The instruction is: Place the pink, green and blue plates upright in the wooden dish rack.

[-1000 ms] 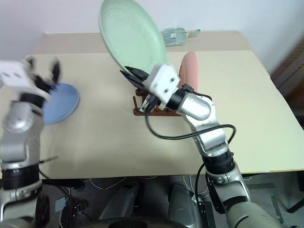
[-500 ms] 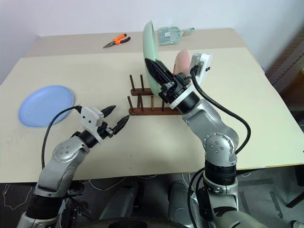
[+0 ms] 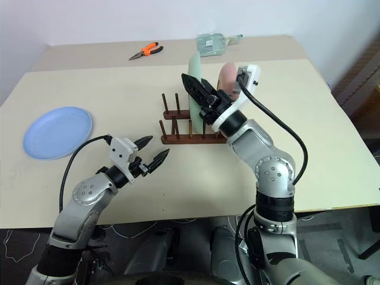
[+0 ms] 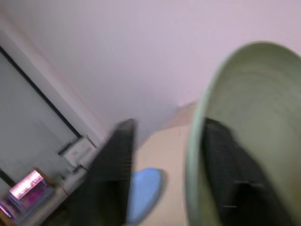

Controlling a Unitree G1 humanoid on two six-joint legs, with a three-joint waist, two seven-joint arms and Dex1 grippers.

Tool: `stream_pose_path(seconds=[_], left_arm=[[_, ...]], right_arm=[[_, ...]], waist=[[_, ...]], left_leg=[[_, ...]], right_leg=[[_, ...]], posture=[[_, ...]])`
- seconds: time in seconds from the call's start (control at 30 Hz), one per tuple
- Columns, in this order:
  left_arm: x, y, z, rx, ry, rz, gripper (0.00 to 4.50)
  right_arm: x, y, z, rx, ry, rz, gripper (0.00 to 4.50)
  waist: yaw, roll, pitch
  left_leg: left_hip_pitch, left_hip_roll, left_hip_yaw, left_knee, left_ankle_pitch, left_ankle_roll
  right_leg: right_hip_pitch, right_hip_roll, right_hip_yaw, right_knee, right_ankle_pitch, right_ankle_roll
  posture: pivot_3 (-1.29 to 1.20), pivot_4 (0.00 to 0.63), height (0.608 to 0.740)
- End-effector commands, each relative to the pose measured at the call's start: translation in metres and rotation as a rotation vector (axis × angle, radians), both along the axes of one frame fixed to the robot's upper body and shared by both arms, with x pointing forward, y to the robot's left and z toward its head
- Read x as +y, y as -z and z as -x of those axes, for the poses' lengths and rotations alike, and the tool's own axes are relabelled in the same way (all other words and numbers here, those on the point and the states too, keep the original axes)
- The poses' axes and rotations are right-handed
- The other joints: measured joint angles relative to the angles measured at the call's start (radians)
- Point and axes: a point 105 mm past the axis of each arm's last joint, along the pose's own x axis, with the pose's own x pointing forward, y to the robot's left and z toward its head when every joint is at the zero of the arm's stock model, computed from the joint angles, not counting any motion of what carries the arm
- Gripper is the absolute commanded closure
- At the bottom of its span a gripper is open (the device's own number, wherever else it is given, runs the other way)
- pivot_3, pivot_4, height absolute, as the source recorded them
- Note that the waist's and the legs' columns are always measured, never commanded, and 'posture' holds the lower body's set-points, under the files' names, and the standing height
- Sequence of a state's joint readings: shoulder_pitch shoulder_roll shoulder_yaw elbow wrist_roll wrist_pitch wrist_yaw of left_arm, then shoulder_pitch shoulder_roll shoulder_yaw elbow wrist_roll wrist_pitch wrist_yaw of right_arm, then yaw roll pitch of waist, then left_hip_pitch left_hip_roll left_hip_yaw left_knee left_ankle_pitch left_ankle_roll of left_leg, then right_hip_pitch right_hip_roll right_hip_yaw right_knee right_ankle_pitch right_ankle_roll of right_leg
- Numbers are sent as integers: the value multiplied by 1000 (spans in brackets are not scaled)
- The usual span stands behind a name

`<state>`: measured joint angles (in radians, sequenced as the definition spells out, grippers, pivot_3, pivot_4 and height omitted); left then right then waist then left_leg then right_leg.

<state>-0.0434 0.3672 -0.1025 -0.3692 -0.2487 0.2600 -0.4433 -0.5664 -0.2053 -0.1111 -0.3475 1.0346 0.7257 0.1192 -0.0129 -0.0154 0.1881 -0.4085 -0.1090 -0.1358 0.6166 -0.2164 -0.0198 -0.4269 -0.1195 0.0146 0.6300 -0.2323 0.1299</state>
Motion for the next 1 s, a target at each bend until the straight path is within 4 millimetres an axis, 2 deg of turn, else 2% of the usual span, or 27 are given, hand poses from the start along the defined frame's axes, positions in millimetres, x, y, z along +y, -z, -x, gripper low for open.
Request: stream_pose_path(seconds=[0.03,0.07,0.17,0.2,0.23,0.27,0.33,0.37,0.4,0.53,0.63,0.67,0.77,0.8,0.87,1.0], left_arm=[[1,-10,3,-34,-4,2,1017],[3,-10,3,-27,-10,9,1017],[17,-11,-1,-6,-67,45,137],[22,-11,-3,-4,-83,53,35],[24,-12,-3,-3,-91,57,35],[30,-13,-6,-5,-118,66,11],[43,-15,-12,-14,-191,73,0],[48,-15,-14,-17,-214,74,0],[55,-17,-17,-21,-249,92,0],[92,-28,-27,-49,-455,192,0],[161,-41,-30,-118,-862,284,0],[186,-43,-25,-121,-1020,325,0],[236,-36,-7,-73,-1354,415,0],[245,-32,-2,-42,-1414,461,0],[252,-29,3,2,-1455,536,0],[250,-23,2,115,-1425,673,0]], right_arm=[[4,-18,8,-233,65,243,1608],[4,-18,7,-276,90,307,1608],[-2,-24,7,-421,146,459,1536],[-4,-26,7,-453,159,482,1536],[-5,-28,7,-470,167,492,1536],[-6,-28,8,-501,166,533,1270],[-7,-27,8,-562,185,642,665],[-8,-26,7,-580,193,676,175],[-9,-27,6,-612,217,712,30],[-11,-41,5,-783,291,801,30],[17,-44,21,-944,156,855,30],[28,-38,23,-1008,110,913,30],[49,-20,24,-1100,29,995,30],[55,-15,25,-1107,3,992,30],[64,-8,27,-1111,-38,977,30],[74,9,34,-1095,-105,952,30]], waist=[[1,0,0],[0,0,0],[0,0,0],[-1,0,0],[0,0,0],[0,0,0],[2,0,0],[3,0,0],[3,-1,0],[1,-1,0],[0,-1,0],[-2,-1,0],[-2,-4,-1],[-1,-4,-1],[1,-4,-1],[10,-8,-2]], left_leg=[[0,0,0,0,0,0],[0,0,0,0,0,0],[0,0,1,0,0,0],[0,1,1,0,0,0],[0,1,1,0,0,0],[0,1,1,0,0,0],[0,1,1,0,0,0],[0,1,1,0,0,0],[0,1,1,0,0,0],[0,1,1,0,0,0],[0,1,1,0,0,-1],[0,1,1,1,1,-1],[1,2,1,0,1,-1],[0,2,1,0,1,-2],[0,1,1,1,1,-2],[0,0,-1,3,1,-2]], right_leg=[[0,0,0,0,0,0],[0,0,0,0,0,0],[0,0,0,0,0,0],[0,0,0,0,0,0],[0,0,0,0,0,0],[0,0,0,0,0,0],[0,0,0,0,0,0],[0,0,0,-1,0,0],[0,0,0,-1,0,0],[0,0,0,-1,0,0],[0,0,0,-1,0,0],[0,0,0,0,0,0],[0,1,-1,0,1,0],[0,1,-1,0,1,0],[1,1,0,0,1,1],[1,1,-1,0,2,2]], posture=[[0,150,732],[0,150,732],[0,150,732],[0,150,732],[0,150,732],[0,150,732],[0,150,732],[0,150,732],[0,150,732],[0,150,732],[0,150,732],[0,150,732],[0,150,732],[0,150,732],[0,150,732],[0,150,732]])
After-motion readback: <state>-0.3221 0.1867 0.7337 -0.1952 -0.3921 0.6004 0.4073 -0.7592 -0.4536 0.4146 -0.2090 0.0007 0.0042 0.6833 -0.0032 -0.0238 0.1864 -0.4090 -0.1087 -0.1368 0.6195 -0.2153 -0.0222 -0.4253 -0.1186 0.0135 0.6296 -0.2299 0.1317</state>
